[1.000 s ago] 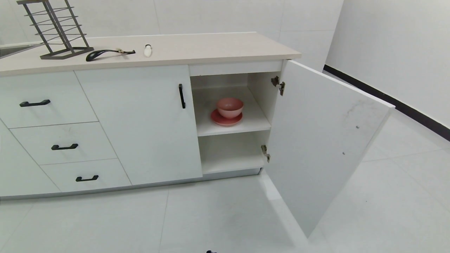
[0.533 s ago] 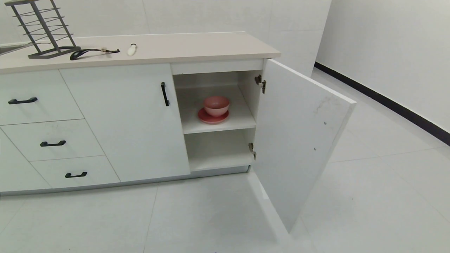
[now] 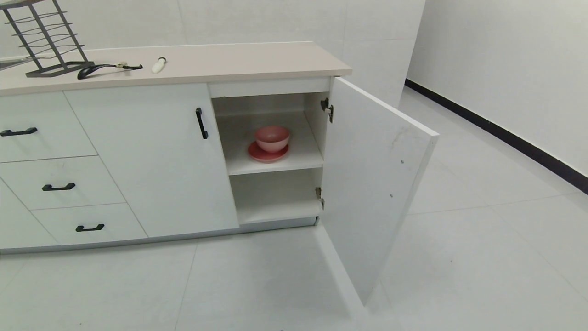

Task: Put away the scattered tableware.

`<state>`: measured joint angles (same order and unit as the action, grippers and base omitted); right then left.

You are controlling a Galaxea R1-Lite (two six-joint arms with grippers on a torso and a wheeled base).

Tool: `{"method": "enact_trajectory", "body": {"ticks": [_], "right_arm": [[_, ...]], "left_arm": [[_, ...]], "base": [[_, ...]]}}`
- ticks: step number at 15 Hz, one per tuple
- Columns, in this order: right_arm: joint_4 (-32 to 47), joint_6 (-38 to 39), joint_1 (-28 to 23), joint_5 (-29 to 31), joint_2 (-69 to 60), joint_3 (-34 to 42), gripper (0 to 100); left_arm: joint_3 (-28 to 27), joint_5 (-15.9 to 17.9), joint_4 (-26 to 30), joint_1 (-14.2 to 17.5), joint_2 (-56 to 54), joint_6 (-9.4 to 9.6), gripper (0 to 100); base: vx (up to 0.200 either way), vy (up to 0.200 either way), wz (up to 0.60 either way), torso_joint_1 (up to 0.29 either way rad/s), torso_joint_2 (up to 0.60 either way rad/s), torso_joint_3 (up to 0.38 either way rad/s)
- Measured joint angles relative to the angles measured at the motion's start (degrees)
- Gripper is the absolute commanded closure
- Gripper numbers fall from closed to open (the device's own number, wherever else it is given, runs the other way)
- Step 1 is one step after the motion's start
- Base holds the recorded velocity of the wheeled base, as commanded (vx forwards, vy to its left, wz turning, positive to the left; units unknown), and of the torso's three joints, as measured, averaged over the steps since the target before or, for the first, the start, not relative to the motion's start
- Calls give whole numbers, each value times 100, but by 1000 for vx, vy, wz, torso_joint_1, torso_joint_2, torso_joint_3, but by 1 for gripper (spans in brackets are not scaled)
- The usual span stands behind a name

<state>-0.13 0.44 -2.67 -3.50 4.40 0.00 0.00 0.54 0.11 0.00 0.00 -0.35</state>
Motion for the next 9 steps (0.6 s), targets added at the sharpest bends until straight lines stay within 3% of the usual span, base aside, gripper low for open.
{"method": "enact_trajectory", "body": {"ticks": [9], "right_arm": [[6, 0, 135, 0, -156, 0, 100]], "left_arm": [[0, 0, -1, 0, 0, 9, 0]], "base": [[0, 0, 67, 0, 1, 0]]}}
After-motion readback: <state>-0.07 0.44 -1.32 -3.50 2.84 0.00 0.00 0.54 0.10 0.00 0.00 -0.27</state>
